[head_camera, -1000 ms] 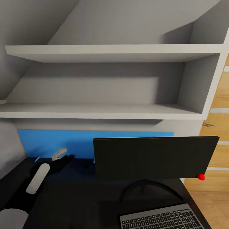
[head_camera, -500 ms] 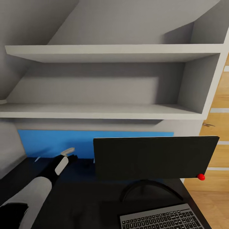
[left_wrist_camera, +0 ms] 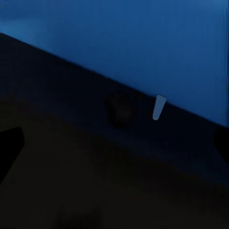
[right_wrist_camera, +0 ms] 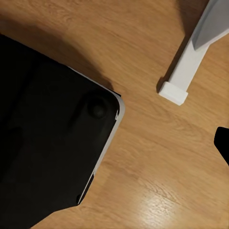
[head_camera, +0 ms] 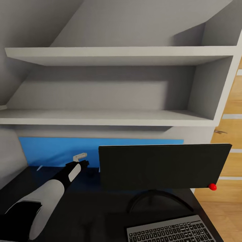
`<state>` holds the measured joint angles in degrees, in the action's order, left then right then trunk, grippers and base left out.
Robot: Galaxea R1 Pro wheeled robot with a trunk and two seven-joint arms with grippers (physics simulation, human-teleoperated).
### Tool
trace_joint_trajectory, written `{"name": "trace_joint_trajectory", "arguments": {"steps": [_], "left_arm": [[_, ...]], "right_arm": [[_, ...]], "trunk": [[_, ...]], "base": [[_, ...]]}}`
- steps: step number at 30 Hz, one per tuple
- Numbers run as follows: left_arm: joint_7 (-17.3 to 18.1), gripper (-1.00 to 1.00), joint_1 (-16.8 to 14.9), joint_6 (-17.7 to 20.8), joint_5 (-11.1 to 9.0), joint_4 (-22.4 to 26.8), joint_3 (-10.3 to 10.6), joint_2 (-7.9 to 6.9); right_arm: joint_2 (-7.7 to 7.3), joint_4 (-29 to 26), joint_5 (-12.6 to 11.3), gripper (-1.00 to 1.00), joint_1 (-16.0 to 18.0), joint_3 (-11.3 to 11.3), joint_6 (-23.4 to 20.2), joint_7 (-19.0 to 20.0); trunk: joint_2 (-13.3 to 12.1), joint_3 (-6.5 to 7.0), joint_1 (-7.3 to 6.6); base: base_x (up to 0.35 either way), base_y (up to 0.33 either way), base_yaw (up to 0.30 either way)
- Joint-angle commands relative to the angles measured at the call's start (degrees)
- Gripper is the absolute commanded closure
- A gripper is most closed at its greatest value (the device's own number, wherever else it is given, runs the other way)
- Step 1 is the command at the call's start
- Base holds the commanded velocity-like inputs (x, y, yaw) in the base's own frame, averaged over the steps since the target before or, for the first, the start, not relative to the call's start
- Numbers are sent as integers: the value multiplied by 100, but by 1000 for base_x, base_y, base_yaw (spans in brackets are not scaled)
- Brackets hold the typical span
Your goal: In the bedroom, organize the workspace by keeping the computer under the desk, ensuring the monitor is on the desk, placing the keyboard on the desk next to the monitor, placing the mouse on the desk next to the keyboard, moving the folder from the swivel chair onto the desk next to the mouse, stacking the notebook on top of the folder with the pen on top of the notebook, and positioning the swivel chair next to the desk.
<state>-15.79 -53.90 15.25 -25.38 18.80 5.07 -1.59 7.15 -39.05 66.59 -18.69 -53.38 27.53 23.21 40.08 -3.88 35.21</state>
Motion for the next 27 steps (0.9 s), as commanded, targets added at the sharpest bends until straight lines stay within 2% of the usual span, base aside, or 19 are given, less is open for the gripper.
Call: {"name": "trace_joint_trajectory", "arguments": {"steps": [1,5,10,11,18,27], "left_arm": [[-40,-100,-3,28,-52,12,48,-6],[-34,-100,-39,32,-40,1,49,-21],[-35,-100,-258,69,-15,-43,51,-67],[-35,-100,-383,89,73,-69,52,-98],[-2,-100,-476,146,395,-86,60,-115],[116,-100,-451,165,499,-31,58,-42]], "right_arm": [[8,-16,38,-100,5,-35,32,32],[6,-15,40,-100,5,-33,38,33],[19,-42,34,-100,5,-32,59,38],[34,-63,28,-100,5,-32,68,39],[31,-77,22,-100,5,-30,71,30],[16,-61,28,-100,6,-24,75,34]], "trunk": [[9,-15,2],[9,-42,2],[9,-84,2],[9,-93,2],[9,-155,2],[9,-236,2]], "base": [[0,0,0],[0,0,0],[0,0,0],[0,0,0],[0,0,0],[0,0,0]]}}
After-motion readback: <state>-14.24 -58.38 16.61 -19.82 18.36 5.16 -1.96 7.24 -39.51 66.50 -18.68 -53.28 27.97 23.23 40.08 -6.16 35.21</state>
